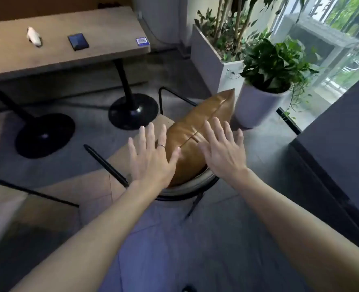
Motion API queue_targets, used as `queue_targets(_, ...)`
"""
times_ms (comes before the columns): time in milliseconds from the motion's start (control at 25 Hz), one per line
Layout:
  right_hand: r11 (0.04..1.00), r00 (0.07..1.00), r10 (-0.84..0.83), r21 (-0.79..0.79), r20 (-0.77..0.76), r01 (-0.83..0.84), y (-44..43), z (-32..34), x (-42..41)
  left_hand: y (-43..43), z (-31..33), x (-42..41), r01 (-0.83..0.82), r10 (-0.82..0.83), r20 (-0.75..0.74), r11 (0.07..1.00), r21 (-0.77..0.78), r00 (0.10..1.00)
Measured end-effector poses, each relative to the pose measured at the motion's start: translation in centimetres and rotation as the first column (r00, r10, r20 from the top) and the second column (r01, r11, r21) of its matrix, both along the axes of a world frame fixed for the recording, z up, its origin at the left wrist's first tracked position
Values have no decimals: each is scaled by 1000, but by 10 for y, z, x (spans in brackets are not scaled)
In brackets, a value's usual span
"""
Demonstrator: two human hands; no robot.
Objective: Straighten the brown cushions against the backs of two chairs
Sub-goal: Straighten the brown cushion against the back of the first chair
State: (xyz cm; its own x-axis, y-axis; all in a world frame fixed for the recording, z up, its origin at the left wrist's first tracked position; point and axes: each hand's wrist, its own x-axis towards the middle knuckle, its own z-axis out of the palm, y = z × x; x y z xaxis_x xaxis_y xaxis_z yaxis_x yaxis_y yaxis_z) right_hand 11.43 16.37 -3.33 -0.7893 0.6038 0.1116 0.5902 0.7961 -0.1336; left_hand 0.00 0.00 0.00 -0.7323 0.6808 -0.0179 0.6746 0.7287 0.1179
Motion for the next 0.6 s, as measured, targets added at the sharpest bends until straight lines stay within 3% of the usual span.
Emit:
queue_targets(120, 999, 1000, -6, -43, 22, 7, -2, -26, 0, 1, -25, 7, -46, 50, 83, 998, -51, 995)
queue_targets(320, 989, 999, -18, -145, -39, 13, -5, -51, -4, 1, -45, 12, -87, 62, 227, 991, 102, 972)
queue_targets(400, 985, 999, -21, -169, -49, 12, -6, -53, -5, 1, -50, 13, -143, 78, 264, 961, 238, 961)
queue_targets(520, 980, 991, -20, -196, -132, -6, -3, -52, -1, 3, -58, 23, -374, 215, 349, 785, 495, 912)
queue_targets(600, 959, 967, -79, -284, -240, 8, 4, -52, 3, 8, -58, 32, -626, 307, 568, 565, 537, 764)
